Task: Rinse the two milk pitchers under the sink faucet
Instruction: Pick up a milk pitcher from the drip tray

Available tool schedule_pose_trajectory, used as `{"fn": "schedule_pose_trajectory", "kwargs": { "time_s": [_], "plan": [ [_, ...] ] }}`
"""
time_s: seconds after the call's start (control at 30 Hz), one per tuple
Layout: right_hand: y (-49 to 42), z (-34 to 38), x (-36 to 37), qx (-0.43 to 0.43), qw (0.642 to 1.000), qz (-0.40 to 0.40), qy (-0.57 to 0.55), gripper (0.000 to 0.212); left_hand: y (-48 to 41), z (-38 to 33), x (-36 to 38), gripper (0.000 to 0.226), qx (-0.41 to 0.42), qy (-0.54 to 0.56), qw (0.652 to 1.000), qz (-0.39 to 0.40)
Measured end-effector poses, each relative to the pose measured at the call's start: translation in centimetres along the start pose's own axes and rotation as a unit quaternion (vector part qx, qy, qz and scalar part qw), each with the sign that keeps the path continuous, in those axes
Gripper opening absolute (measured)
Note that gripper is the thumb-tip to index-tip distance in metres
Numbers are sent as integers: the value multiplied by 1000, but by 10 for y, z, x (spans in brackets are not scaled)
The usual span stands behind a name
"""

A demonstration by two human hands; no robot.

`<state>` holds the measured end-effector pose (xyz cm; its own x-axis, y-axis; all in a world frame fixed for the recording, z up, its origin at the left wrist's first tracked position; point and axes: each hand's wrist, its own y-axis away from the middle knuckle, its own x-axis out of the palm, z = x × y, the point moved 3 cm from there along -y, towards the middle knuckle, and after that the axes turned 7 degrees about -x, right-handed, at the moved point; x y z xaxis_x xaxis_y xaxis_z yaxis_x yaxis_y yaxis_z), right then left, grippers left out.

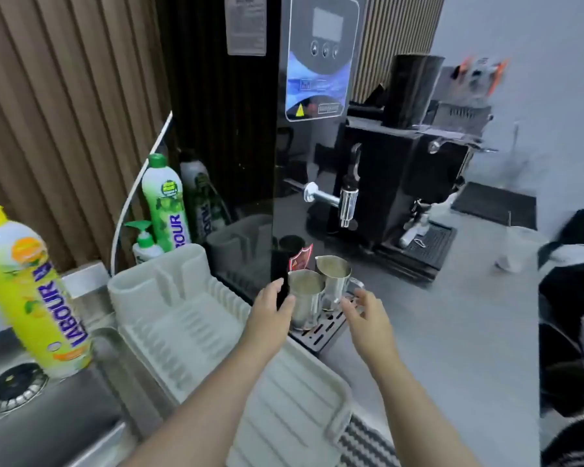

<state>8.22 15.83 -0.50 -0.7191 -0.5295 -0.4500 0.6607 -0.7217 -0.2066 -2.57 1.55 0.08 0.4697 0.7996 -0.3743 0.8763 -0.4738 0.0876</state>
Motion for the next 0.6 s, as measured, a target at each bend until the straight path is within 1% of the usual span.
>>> {"fn": "schedule_pose_trajectory", "kwargs": {
  "time_s": [0.07, 0.13, 0.27, 0.37, 0.47, 0.53, 0.6],
  "plan": [
    [-7, -8, 7, 54, 995, 67, -40, 35, -13, 1, 14, 49, -55, 37, 998, 10],
    [-9, -18, 16, 79, 987, 117, -82, 30, -21, 3, 24, 51, -72, 44, 996, 14],
    [-10, -23, 24, 81, 971, 145, -175, 22, -21, 6, 30, 49, -59, 72, 996, 13],
    [-2, -8, 18, 60, 965, 148, -208, 22, -8, 2, 22, 31, -23, 133, 990, 29],
    [15, 18, 11, 30, 964, 161, -210, 24, 20, -4, -5, 28, 27, 149, 988, 14],
    [32, 40, 12, 7, 957, 184, -223, 23, 40, 2, -31, 29, 57, 133, 989, -21],
    [54, 64, 20, -14, 945, 221, -240, 22, 63, 12, -61, 35, 81, 114, 989, -57]
  ]
}}
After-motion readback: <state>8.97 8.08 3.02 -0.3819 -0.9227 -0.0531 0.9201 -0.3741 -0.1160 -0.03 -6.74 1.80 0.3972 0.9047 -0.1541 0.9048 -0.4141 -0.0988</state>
